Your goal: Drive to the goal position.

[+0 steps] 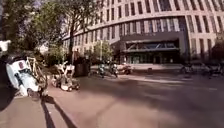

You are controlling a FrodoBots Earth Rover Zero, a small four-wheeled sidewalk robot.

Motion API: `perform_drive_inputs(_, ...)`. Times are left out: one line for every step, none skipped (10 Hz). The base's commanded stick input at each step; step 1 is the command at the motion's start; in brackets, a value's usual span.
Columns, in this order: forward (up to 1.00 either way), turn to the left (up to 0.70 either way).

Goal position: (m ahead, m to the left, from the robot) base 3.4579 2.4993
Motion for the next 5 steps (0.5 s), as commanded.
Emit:
perform_drive_inputs(0.45,0.0)
perform_drive_inputs(0.45,0.0)
perform_drive_inputs(0.45,0.0)
perform_drive_inputs(0.45,0.02)
perform_drive_inputs(0.45,0.07)
